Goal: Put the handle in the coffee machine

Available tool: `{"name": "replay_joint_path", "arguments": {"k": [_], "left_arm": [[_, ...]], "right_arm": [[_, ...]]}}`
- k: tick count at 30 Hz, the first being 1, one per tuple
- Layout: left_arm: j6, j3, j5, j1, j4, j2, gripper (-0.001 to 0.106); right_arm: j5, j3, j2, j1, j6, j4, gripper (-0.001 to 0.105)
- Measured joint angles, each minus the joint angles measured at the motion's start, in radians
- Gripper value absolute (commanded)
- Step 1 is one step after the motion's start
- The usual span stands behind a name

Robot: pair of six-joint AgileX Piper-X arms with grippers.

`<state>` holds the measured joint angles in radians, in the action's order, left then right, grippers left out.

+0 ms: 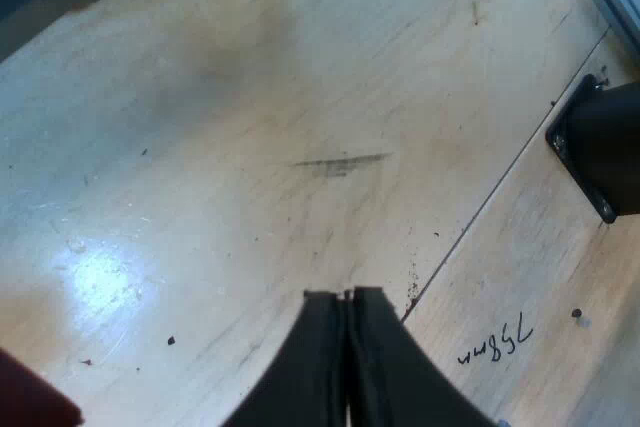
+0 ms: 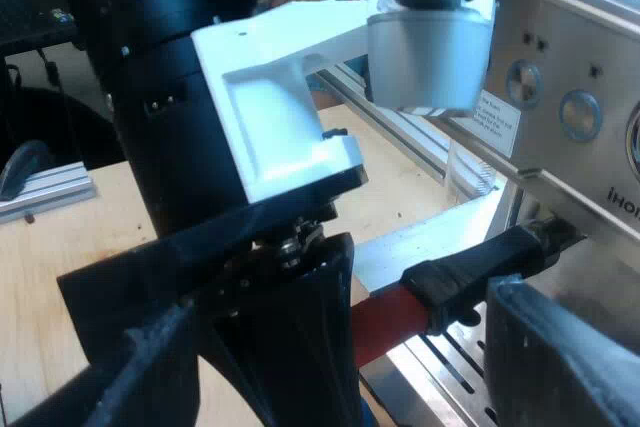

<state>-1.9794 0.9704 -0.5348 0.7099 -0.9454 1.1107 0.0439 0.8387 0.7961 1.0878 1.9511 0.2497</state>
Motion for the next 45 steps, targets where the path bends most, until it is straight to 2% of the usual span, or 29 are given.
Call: {"name": "replay_joint_path", "arguments": {"k": [7, 13, 24, 27, 37, 39, 41, 44, 45], "left_arm": [[0.014, 0.0, -0.001, 0.0, -0.007, 0.0, 0.0], [0.126, 0.002, 0.027, 0.007, -0.118, -0.005, 0.0], [0.207, 0.004, 0.124, -0.007, -0.161, -0.182, 0.0], [0.235, 0.007, 0.127, -0.052, -0.187, -0.217, 0.0], [0.319, 0.007, 0.133, -0.331, -0.283, -0.306, 0.001], [0.325, 0.007, 0.125, -0.374, -0.29, -0.321, 0.006], [0.327, 0.007, 0.116, -0.399, -0.299, -0.332, 0.017], [0.332, 0.007, 0.103, -0.448, -0.309, -0.363, 0.054], [0.332, 0.007, 0.103, -0.455, -0.309, -0.368, 0.06]], "right_arm": [[0.002, 0.0, 0.0, 0.0, 0.0, 0.006, 0.063], [0.014, 0.0, 0.006, 0.002, -0.007, 0.113, 0.063], [0.028, -0.001, -0.043, 0.002, -0.019, 0.136, 0.063], [0.028, -0.001, -0.043, 0.002, -0.056, 0.136, 0.063], [0.135, -0.001, -0.043, 0.002, -0.168, 0.136, 0.063], [0.134, -0.001, -0.043, 0.002, -0.193, 0.138, 0.063], [0.134, -0.001, -0.043, 0.002, -0.221, 0.143, 0.063], [0.134, -0.001, -0.043, 0.002, -0.26, 0.16, 0.063], [0.134, 0.003, -0.043, 0.002, -0.268, 0.168, 0.063]]}}
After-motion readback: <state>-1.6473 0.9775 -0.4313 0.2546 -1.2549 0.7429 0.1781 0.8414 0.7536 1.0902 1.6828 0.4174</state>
